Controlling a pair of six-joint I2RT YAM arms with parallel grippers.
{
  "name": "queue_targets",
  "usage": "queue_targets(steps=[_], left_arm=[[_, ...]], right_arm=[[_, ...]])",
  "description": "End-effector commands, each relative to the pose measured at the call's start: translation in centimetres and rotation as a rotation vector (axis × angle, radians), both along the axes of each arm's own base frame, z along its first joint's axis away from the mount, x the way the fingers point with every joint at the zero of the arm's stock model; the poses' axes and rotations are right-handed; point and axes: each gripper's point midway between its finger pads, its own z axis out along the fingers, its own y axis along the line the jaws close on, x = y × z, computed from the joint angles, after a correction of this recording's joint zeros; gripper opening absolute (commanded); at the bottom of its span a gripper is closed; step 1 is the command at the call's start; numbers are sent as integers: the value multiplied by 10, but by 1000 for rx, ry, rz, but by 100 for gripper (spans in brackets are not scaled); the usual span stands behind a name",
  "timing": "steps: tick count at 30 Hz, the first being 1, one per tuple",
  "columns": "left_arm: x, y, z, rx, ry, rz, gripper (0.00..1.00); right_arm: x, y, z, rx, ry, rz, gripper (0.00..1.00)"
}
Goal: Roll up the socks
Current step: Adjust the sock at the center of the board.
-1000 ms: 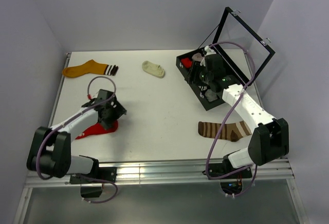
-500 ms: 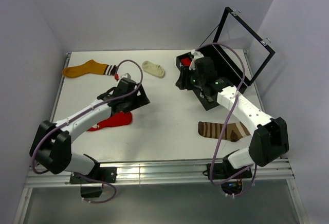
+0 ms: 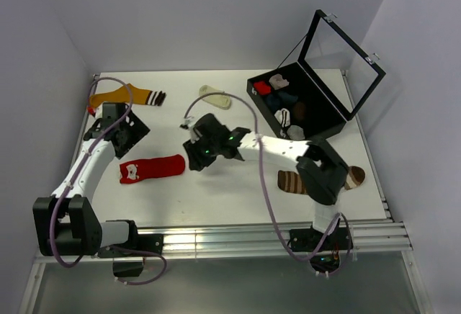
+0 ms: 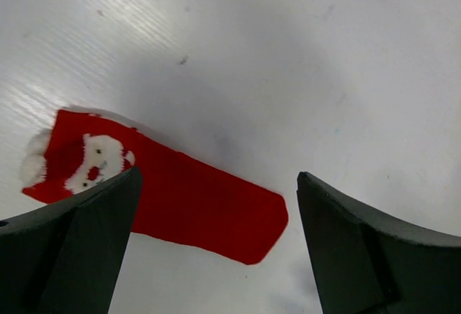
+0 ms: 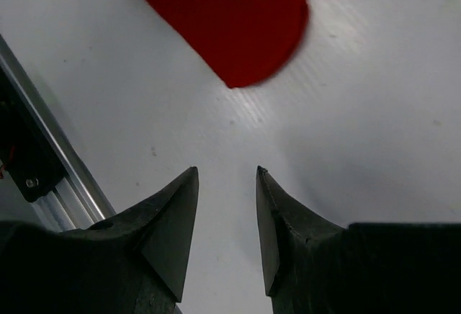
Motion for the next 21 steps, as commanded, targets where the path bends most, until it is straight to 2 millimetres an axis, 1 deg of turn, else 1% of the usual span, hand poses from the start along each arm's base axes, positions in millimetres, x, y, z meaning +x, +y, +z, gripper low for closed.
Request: queue_targets(steps=[1,2,4,6,7,8,9,10,11,12,15,16,17,18,19,20,21], left_arm=[[-14,24,-14,-8,55,33,95],[-16,34,-20,-20,69,67,95],[-17,36,-31,-55,91,77,94],[-18,36,-49,-86,138,88,93],[-15,34,-53,-98,137,85,93],[-16,28,-64,-131,164,82,93],[-19,24,-72,-150,180,76,93],[-18,24,-79,-157,183,78,92],[-19,15,-83,-203,190,74,92],[-24,11,-91,-225,205,71,92],[-30,-1,-103,-289,235,72,92],[-36,-5,-110,-305,253,75,92],[-35,-13,-111,-328,247,72,92],[-38,-22,-112,-366,248,65,92],[-48,-32,-118,-401,268,62,92],[-49,-48,-116,-446,263,63,92],[-46,-58,-114,-476,241,57,92]], right_arm=[[-11,49,15,71,-58,128,45],[-11,59,9,67,-56,137,44],[-16,67,7,65,-50,154,43],[-14,65,5,63,-53,134,43],[-15,61,1,53,-54,128,43],[-14,59,6,60,-63,116,43],[-12,56,7,58,-78,97,43],[-13,52,3,48,-75,89,43],[-12,47,8,49,-83,77,43],[-9,44,9,40,-97,59,43],[-7,32,13,39,-111,23,43],[-5,24,9,27,-106,-8,43],[-3,20,15,40,-112,-25,43],[3,14,16,44,-111,-52,43],[8,8,16,40,-117,-82,43],[9,1,15,40,-106,-112,43],[13,-4,16,39,-109,-138,42]])
